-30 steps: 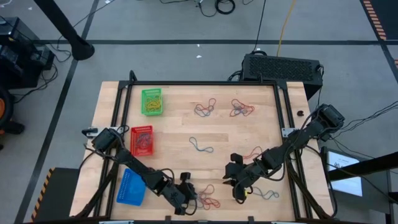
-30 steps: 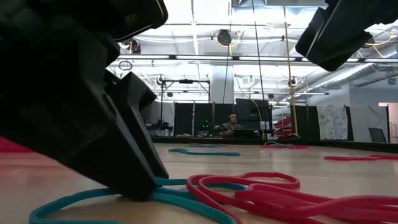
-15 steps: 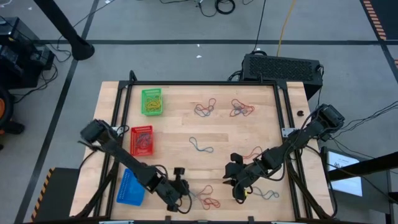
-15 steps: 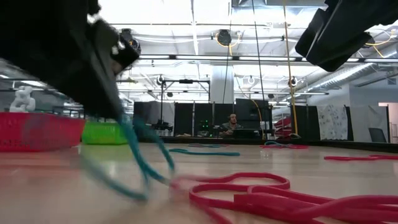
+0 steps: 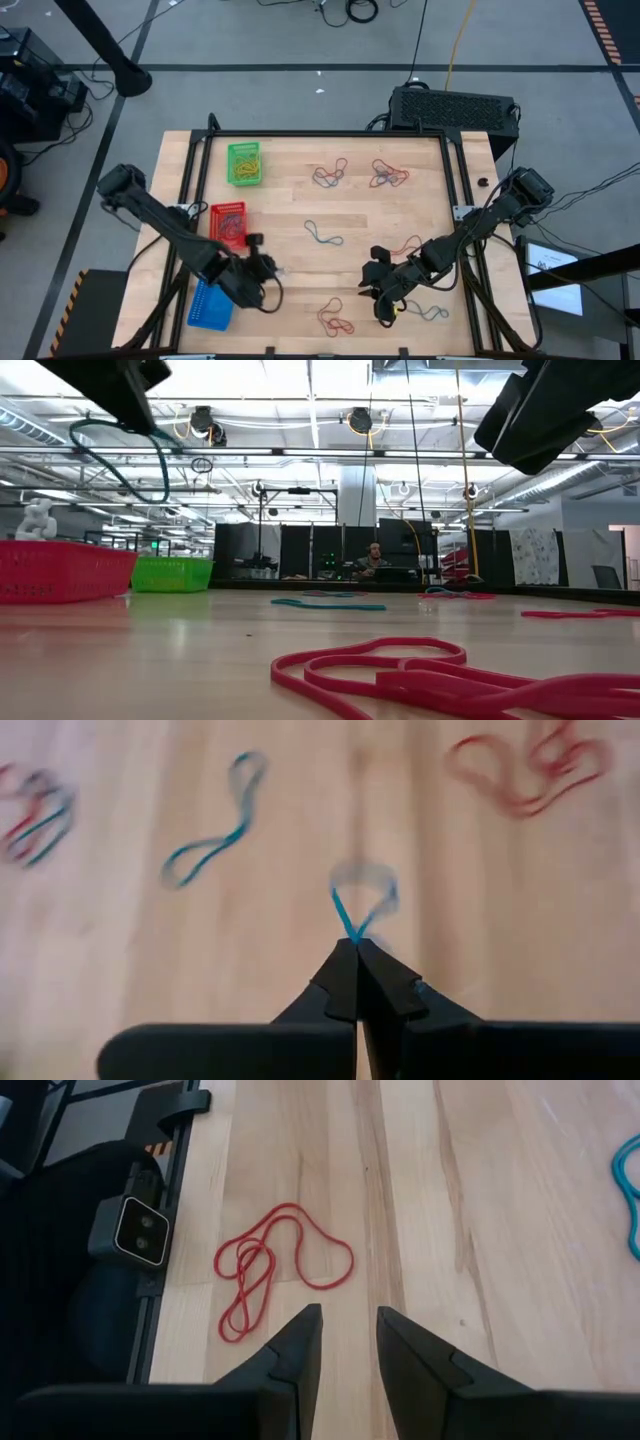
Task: Sort rubber bands into baskets
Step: Put the blue rubber band into the red bin
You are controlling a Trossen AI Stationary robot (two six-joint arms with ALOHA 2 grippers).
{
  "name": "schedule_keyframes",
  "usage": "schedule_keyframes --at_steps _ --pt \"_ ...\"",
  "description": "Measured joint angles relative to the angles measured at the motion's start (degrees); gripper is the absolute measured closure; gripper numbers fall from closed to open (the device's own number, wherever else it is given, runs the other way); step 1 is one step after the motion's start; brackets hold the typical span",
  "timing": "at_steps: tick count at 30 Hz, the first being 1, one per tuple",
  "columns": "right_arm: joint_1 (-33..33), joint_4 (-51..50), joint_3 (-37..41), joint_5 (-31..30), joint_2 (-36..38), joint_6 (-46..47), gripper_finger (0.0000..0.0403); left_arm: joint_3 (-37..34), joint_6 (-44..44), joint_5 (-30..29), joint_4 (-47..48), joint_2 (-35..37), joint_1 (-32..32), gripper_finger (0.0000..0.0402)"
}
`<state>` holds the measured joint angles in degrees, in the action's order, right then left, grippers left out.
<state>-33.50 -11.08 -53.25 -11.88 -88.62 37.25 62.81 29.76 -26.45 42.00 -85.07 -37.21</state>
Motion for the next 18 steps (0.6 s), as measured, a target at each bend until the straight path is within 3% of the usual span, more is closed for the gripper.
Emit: schedule_keyframes --at_steps 6,12,18 --pt "0.02 0.15 0.00 -3.35 0.00 -2.58 0.0312 0.00 10.28 -3.93 18.16 4.38 0.29 0.0400" --pt "0.81 0.18 0.00 -7.88 0.00 -5.35 0.0312 -0.01 21.66 -4.24 36.42 5.30 1.85 0.0400" --pt "1.07 0.14 0.00 -7.80 0.00 -5.35 0.0312 -1.51 25.47 -3.17 43.45 5.30 3.34 0.0401"
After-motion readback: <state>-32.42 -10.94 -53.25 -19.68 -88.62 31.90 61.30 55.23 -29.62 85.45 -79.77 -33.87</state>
